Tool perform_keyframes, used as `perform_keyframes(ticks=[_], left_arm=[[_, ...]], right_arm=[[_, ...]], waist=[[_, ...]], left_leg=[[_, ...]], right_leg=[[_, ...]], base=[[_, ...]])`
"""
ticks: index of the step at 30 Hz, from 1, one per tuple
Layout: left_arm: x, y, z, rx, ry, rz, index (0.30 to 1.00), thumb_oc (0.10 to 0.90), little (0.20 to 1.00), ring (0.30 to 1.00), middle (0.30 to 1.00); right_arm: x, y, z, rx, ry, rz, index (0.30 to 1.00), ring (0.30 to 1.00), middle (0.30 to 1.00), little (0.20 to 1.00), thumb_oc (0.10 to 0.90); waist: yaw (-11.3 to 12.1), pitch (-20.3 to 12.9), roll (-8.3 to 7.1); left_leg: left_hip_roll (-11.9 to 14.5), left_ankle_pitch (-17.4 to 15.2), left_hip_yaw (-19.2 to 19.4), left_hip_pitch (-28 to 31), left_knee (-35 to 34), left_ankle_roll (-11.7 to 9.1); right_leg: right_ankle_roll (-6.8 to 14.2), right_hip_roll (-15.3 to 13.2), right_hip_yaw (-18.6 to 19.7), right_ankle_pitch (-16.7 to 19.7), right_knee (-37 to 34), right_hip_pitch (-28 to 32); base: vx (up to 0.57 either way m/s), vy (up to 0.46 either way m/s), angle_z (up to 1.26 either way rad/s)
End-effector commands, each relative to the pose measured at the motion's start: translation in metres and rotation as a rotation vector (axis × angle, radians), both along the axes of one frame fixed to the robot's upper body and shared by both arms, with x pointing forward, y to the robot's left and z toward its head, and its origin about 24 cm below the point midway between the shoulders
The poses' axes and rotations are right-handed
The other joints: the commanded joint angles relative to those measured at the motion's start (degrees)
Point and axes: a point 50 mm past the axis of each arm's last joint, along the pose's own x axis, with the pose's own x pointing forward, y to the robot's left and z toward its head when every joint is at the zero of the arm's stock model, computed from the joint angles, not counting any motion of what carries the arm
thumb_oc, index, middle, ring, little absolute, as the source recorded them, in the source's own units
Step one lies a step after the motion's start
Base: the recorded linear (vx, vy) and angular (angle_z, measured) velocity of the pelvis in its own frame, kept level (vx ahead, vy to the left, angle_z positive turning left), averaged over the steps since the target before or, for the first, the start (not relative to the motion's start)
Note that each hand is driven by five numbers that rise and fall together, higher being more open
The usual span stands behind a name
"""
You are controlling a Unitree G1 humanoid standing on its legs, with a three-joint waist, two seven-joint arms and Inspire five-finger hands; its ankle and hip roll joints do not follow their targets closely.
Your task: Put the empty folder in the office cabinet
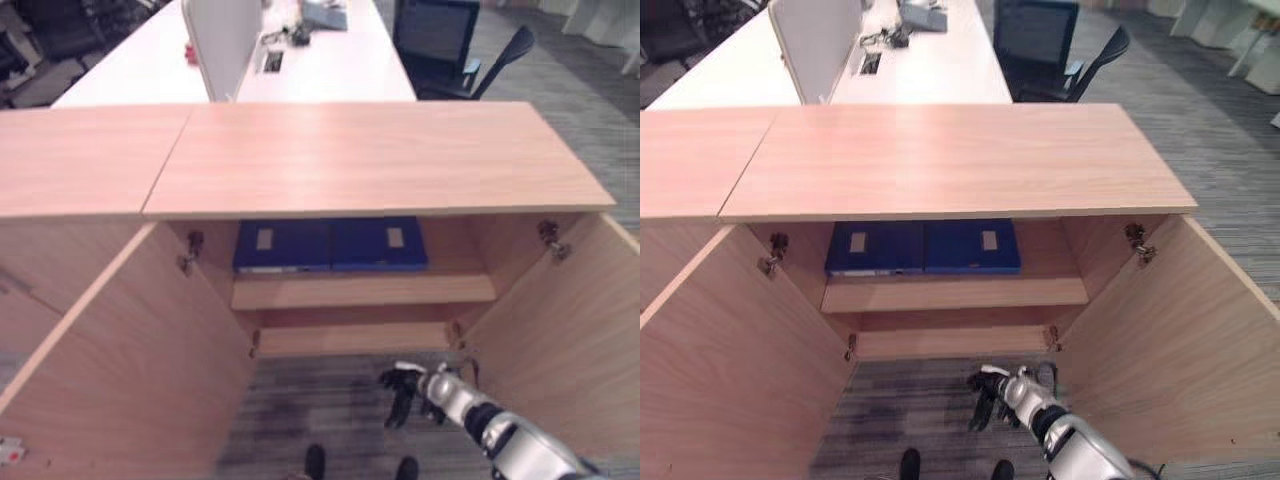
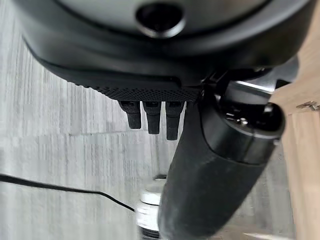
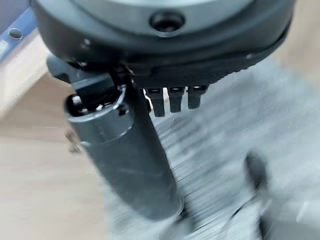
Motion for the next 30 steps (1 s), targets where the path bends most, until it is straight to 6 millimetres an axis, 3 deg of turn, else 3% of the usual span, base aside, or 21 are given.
perform_keyframes(ticks=[1,2,4,9,10,11,12,13,14,15,19,21,22,28,30], left_arm=[[-0.012,0.009,0.002,0.033,0.110,-0.065,0.900,0.800,0.900,0.900,0.900],[-0.012,0.009,0.002,0.034,0.111,-0.065,0.900,0.800,0.900,0.900,0.900],[-0.001,0.020,0.006,0.083,0.114,-0.180,0.900,0.800,0.900,0.900,0.900],[0.018,0.023,0.008,0.112,0.058,-0.280,0.900,0.800,0.900,0.900,0.900],[0.028,0.022,0.009,0.120,0.017,-0.288,0.900,0.800,0.900,0.900,0.900],[0.028,0.022,0.009,0.119,0.017,-0.288,0.900,0.800,0.900,0.900,0.900],[0.030,0.020,0.008,0.123,-0.003,-0.281,0.900,0.800,0.900,0.900,0.900],[0.029,0.019,0.008,0.122,-0.002,-0.282,0.900,0.800,0.900,0.900,0.900],[0.028,0.017,0.007,0.120,-0.015,-0.268,0.900,0.800,0.900,0.900,0.900],[0.028,0.016,0.007,0.119,-0.014,-0.269,0.900,0.800,0.900,0.900,0.900],[0.022,0.009,0.004,0.094,-0.011,-0.229,0.900,0.800,0.900,0.900,0.900],[0.021,0.007,0.004,0.083,-0.010,-0.224,0.900,0.800,0.900,0.900,0.900],[0.022,0.008,0.004,0.085,-0.016,-0.219,0.900,0.800,0.900,0.900,0.900],[0.038,0.002,0.005,0.077,-0.076,-0.248,0.900,0.800,0.900,0.900,0.900],[0.046,0.000,0.005,0.070,-0.105,-0.252,0.900,0.800,0.900,0.900,0.900]], right_arm=[[0.022,-0.025,0.016,0.009,-0.091,-0.132,0.900,0.900,0.900,0.900,0.800],[0.022,-0.024,0.015,0.009,-0.090,-0.133,0.900,0.900,0.900,0.900,0.800],[-0.005,-0.032,-0.003,0.012,-0.034,-0.216,0.900,0.900,0.900,0.900,0.800],[-0.031,-0.057,-0.015,-0.002,0.004,-0.380,0.900,0.900,0.900,0.900,0.800],[-0.042,-0.069,-0.019,0.004,0.014,-0.468,0.900,0.900,0.900,0.900,0.800],[-0.042,-0.069,-0.019,0.004,0.014,-0.469,0.900,0.900,0.900,0.900,0.800],[-0.055,-0.080,-0.023,0.015,0.033,-0.554,0.900,0.900,0.900,0.900,0.800],[-0.056,-0.081,-0.023,0.013,0.033,-0.556,0.900,0.900,0.900,0.900,0.800],[-0.065,-0.094,-0.024,0.011,0.041,-0.628,0.900,0.900,0.900,0.900,0.800],[-0.065,-0.094,-0.024,0.010,0.041,-0.628,0.900,0.900,0.900,0.900,0.800],[-0.070,-0.115,-0.021,0.006,0.029,-0.756,0.900,0.900,0.900,0.900,0.800],[-0.073,-0.123,-0.020,-0.013,0.027,-0.774,0.900,0.900,0.900,0.900,0.800],[-0.079,-0.135,-0.018,-0.035,0.027,-0.823,0.900,0.900,0.900,0.900,0.800],[-0.072,-0.160,-0.005,-0.073,-0.046,-0.874,0.900,0.900,0.900,0.900,0.800],[-0.062,-0.177,0.008,-0.120,-0.094,-0.863,0.900,0.900,0.900,0.900,0.800]], waist=[[-1.32,-0.24,-1.07],[-1.25,-0.27,-1.12],[-2.74,-0.78,-2.48],[-4.17,0.23,-2.84],[-4.06,1.13,-1.76],[-4.02,1.20,-1.72],[-3.92,1.05,-0.10],[-3.76,1.12,0.03],[-3.85,0.62,0.51],[-3.73,0.60,0.51],[-4.00,-1.43,0.35],[-4.18,-2.06,-0.47],[-4.86,-2.49,-1.77],[-6.36,-2.78,-1.51],[-7.30,-3.01,-1.02]], left_leg=[[-3.28,-7.29,-2.40,3.40,-0.28,0.48],[-3.29,-7.30,-2.34,3.40,-0.28,0.49],[-3.70,-7.70,-1.21,4.12,-0.39,0.76],[-3.86,-7.97,0.95,4.82,-0.39,1.04],[-2.47,-7.93,3.14,5.19,-0.39,0.91],[-2.45,-7.96,3.14,5.28,-0.39,0.90],[-0.19,-8.84,5.20,5.65,-0.36,0.41],[-0.12,-9.01,5.27,5.87,-0.36,0.39],[0.77,-9.20,7.01,5.61,-0.31,0.41],[0.71,-9.25,7.09,5.65,-0.31,0.44],[1.15,-9.80,10.81,5.28,-0.30,0.38],[1.00,-9.92,11.71,5.44,-0.30,0.16],[1.59,-8.36,13.80,5.19,0.14,-0.53],[4.64,-7.69,14.98,4.92,0.42,-1.81],[6.61,-7.31,15.94,5.17,0.60,-2.82]], right_leg=[[3.20,-0.31,-2.80,5.12,-0.82,-6.75],[3.21,-0.31,-2.73,5.12,-0.81,-6.78],[3.80,-0.86,-2.45,6.20,-0.92,-7.20],[4.81,-2.13,-3.46,7.74,0.08,-8.40],[4.93,-4.22,-7.92,6.32,2.10,-7.83],[4.93,-4.21,-7.91,6.26,2.17,-7.77],[5.12,-7.10,-10.74,3.01,4.75,-5.27],[5.18,-7.08,-10.63,2.77,5.05,-5.23],[5.01,-9.65,-10.35,2.18,7.54,-3.53],[5.08,-9.72,-10.19,2.12,7.71,-3.65],[6.78,-14.11,-9.04,4.94,8.76,-2.03],[6.89,-12.49,-9.23,4.69,5.63,-0.59],[6.12,-9.32,-9.05,4.58,0.57,0.07],[5.09,-5.19,-7.49,3.23,-1.86,0.08],[4.31,-2.28,-6.31,2.04,-3.63,0.37]], base=[[-0.02,0.064,-0.26],[-0.01,0.005,-0.37],[-0.03,-0.001,-0.42],[-0.06,0.025,-0.30],[-0.07,-0.003,-0.51],[-0.10,-0.022,-0.90],[-0.02,-0.017,-0.88],[-0.06,-0.020,-1.09],[-0.04,0.001,-0.85],[-0.04,-0.001,-0.79],[0.05,-0.034,-0.60],[0.08,-0.178,-1.02],[0.06,-0.242,-1.00],[0.04,-0.162,-0.43],[0.03,-0.165,-0.10]])
